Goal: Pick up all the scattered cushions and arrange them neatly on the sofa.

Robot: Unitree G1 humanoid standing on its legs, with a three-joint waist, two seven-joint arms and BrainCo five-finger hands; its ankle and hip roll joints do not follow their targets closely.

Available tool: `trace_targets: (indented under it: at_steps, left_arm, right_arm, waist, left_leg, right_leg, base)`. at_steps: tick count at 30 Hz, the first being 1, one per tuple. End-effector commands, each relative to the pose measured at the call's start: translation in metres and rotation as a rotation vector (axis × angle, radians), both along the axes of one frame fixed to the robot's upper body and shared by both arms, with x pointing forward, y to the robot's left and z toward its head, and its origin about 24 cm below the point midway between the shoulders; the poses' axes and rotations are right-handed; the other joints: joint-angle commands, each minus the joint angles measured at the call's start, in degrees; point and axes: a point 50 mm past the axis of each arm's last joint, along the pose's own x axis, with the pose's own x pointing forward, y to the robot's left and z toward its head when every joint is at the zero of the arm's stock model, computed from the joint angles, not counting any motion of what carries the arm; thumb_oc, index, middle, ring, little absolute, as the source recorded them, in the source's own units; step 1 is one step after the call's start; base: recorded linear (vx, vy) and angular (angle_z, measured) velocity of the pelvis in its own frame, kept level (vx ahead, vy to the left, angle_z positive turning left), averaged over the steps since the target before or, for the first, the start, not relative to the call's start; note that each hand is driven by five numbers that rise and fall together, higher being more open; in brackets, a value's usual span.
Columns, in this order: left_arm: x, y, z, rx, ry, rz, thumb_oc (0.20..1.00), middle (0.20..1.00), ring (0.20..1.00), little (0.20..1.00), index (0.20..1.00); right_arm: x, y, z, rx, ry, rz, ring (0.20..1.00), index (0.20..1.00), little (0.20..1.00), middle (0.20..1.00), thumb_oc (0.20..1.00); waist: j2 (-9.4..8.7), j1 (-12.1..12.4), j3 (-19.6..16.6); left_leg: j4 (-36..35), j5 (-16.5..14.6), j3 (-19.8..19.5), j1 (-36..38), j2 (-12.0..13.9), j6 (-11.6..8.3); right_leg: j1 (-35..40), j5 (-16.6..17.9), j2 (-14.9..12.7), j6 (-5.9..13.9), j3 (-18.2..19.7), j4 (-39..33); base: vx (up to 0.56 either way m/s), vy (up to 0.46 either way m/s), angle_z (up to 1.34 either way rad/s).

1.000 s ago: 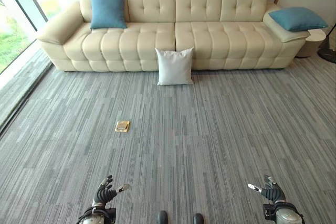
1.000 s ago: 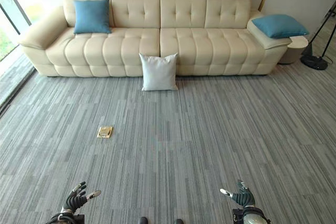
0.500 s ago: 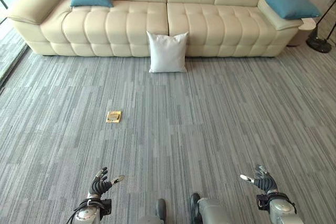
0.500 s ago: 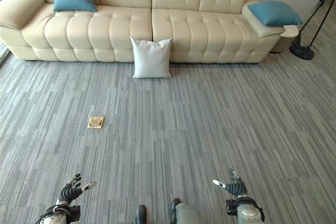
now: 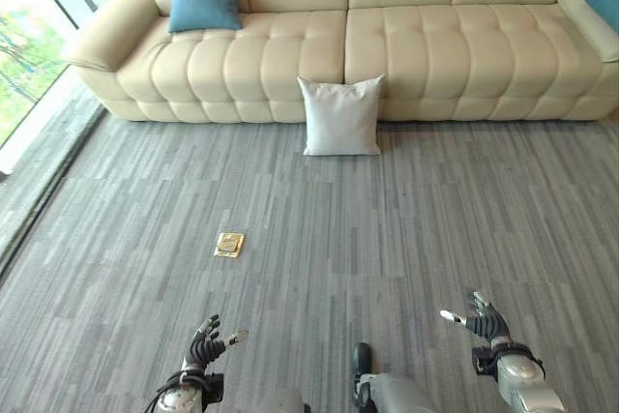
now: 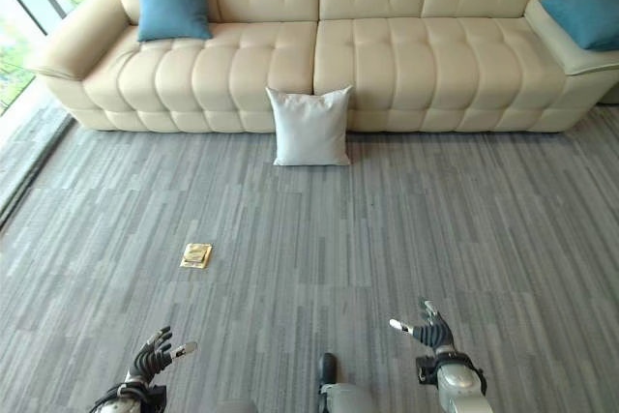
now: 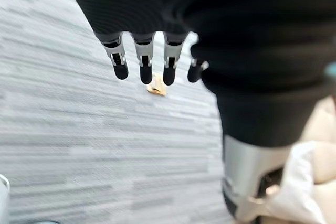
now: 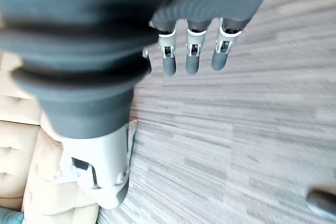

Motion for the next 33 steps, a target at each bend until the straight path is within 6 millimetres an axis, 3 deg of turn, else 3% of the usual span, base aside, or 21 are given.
trace_targets:
  at_steps: [1,4,8,10,11,13,14,16,20,21,24,25,30,33]
  left_arm:
    - [0.003,0.010,0.009,0.049,-0.036,-0.023,1.000,1.000,1.000,1.000,1.000]
    - [-0.001,0.013,0.008,0.058,-0.025,-0.011,1.000,1.000,1.000,1.000,1.000]
    - [-0.004,0.015,0.006,0.060,-0.013,0.005,1.000,1.000,1.000,1.000,1.000]
    - [-0.006,0.017,0.006,0.066,-0.011,0.010,1.000,1.000,1.000,1.000,1.000]
    - [-0.009,0.020,0.006,0.077,0.003,0.007,1.000,1.000,1.000,1.000,1.000]
    - [-0.010,0.021,0.004,0.083,0.021,-0.002,1.000,1.000,1.000,1.000,1.000]
    - [-0.009,0.022,0.004,0.093,0.026,-0.004,1.000,1.000,1.000,1.000,1.000]
    - [-0.006,0.027,0.008,0.112,0.015,0.003,1.000,1.000,1.000,1.000,1.000]
    - [-0.004,0.030,0.010,0.130,0.011,-0.006,1.000,1.000,1.000,1.000,1.000]
    - [-0.001,0.030,0.011,0.131,0.006,-0.010,1.000,1.000,1.000,1.000,1.000]
    - [-0.001,0.032,0.009,0.132,0.021,-0.002,1.000,1.000,1.000,1.000,1.000]
    - [0.000,0.031,0.008,0.128,0.024,-0.002,1.000,1.000,1.000,1.000,1.000]
    - [-0.008,0.027,0.000,0.116,0.056,0.003,1.000,1.000,1.000,1.000,1.000]
    - [-0.018,0.027,-0.005,0.110,0.091,0.007,1.000,1.000,1.000,1.000,1.000]
  right_arm:
    - [-0.001,-0.012,0.008,-0.019,-0.041,-0.024,1.000,1.000,1.000,1.000,1.000]
    - [-0.005,-0.011,0.004,-0.030,-0.013,-0.027,1.000,1.000,1.000,1.000,1.000]
    - [-0.010,-0.010,-0.003,-0.027,0.014,-0.049,1.000,1.000,1.000,1.000,1.000]
    - [-0.012,-0.008,-0.005,-0.026,0.027,-0.051,1.000,1.000,1.000,1.000,1.000]
    - [-0.015,-0.005,-0.008,-0.011,0.035,-0.042,1.000,1.000,1.000,1.000,1.000]
    - [-0.017,-0.001,-0.011,0.006,0.043,-0.046,1.000,1.000,1.000,1.000,1.000]
    - [-0.016,0.003,-0.012,0.023,0.039,-0.045,1.000,1.000,1.000,1.000,1.000]
    - [-0.009,0.009,-0.008,0.036,0.009,-0.034,1.000,1.000,1.000,1.000,1.000]
    - [-0.003,0.016,-0.007,0.053,-0.004,-0.019,1.000,1.000,1.000,1.000,1.000]
    - [-0.001,0.018,-0.006,0.056,-0.010,-0.007,1.000,1.000,1.000,1.000,1.000]
    - [0.002,0.016,-0.005,0.050,-0.013,-0.005,1.000,1.000,1.000,1.000,1.000]
    - [0.003,0.015,-0.004,0.047,-0.014,-0.009,1.000,1.000,1.000,1.000,1.000]
    - [-0.001,0.010,-0.006,0.025,0.009,0.002,1.000,1.000,1.000,1.000,1.000]
    - [-0.008,0.010,-0.009,0.029,0.035,0.020,1.000,1.000,1.000,1.000,1.000]
  waist:
    - [0.19,0.80,1.30]
    - [1.06,3.02,1.14]
    - [0.45,5.07,0.21]
    - [-0.25,6.56,-0.32]
    - [-0.80,6.98,-1.49]
    - [-2.07,6.95,-2.37]
    - [-2.79,6.38,-2.00]
    - [-2.69,5.74,-1.29]
    - [-1.40,5.03,-0.97]
    - [-0.32,3.81,-0.29]
    - [0.36,2.30,0.68]
    - [0.00,1.18,1.69]
    - [-0.25,-0.11,1.95]
    - [-0.66,-0.11,0.39]
  left_leg:
    - [-16.18,4.56,3.07,-0.60,-1.54,1.31]
    - [-26.67,11.91,3.02,-5.19,-1.42,0.27]
    - [-34.53,15.41,5.24,-8.07,-1.34,-0.23]
    - [-33.20,16.47,5.84,-9.25,-1.32,-0.16]
    - [-32.20,17.15,5.75,-8.07,-1.54,1.04]
    - [-29.46,15.48,5.60,-7.69,-2.92,2.39]
    - [-28.50,14.09,5.72,-6.63,-3.69,3.27]
    - [-27.93,11.75,5.60,-4.72,-4.08,4.82]
    - [-28.84,8.73,4.87,0.68,-4.24,6.09]
    - [-30.17,7.57,3.69,4.46,-4.56,6.20]
    - [-30.86,4.34,2.58,9.37,-5.18,5.53]
    - [-30.17,3.53,1.91,10.96,-5.83,4.99]
    - [-28.80,0.68,-0.18,15.20,-6.53,3.05]
    - [-27.84,-0.93,-1.61,18.25,-6.10,1.96]
  right_leg:
    - [1.46,-3.65,-3.74,8.72,-0.26,0.40]
    - [6.03,-5.74,-1.27,8.68,1.00,-0.75]
    - [12.03,-7.65,-0.63,9.68,3.15,-1.76]
    - [14.90,-8.32,-0.92,10.15,4.91,-1.11]
    - [16.23,-8.03,-1.87,11.04,5.88,0.90]
    - [15.61,-4.49,-4.35,13.03,5.95,4.82]
    - [13.46,-0.03,-5.70,14.30,6.31,10.14]
    - [9.48,5.46,-6.61,15.64,7.06,18.50]
    - [4.19,6.78,-7.39,14.66,5.00,23.80]
    - [-0.15,4.19,-6.99,13.68,2.38,24.24]
    - [-5.26,0.39,-8.48,13.14,-3.78,17.45]
    - [-6.15,1.30,-8.96,13.18,-6.04,10.37]
    - [-7.25,5.06,-9.87,15.02,-6.94,1.75]
    - [-5.68,5.20,-9.45,14.15,-5.66,2.47]
  base:
    - [0.42,-0.005,0.20]
    - [0.32,0.034,-0.22]
    - [0.48,0.134,-0.29]
    - [0.59,0.263,-0.30]
    - [0.67,0.350,-0.58]
    - [0.50,0.317,-0.59]
    - [0.30,0.267,-0.34]
    - [0.29,0.259,-0.22]
    - [0.32,0.214,0.08]
    - [0.36,0.166,0.35]
    - [0.45,0.108,0.34]
    - [0.46,-0.014,0.31]
    - [0.43,-0.100,0.67]
    - [0.43,-0.229,0.48]
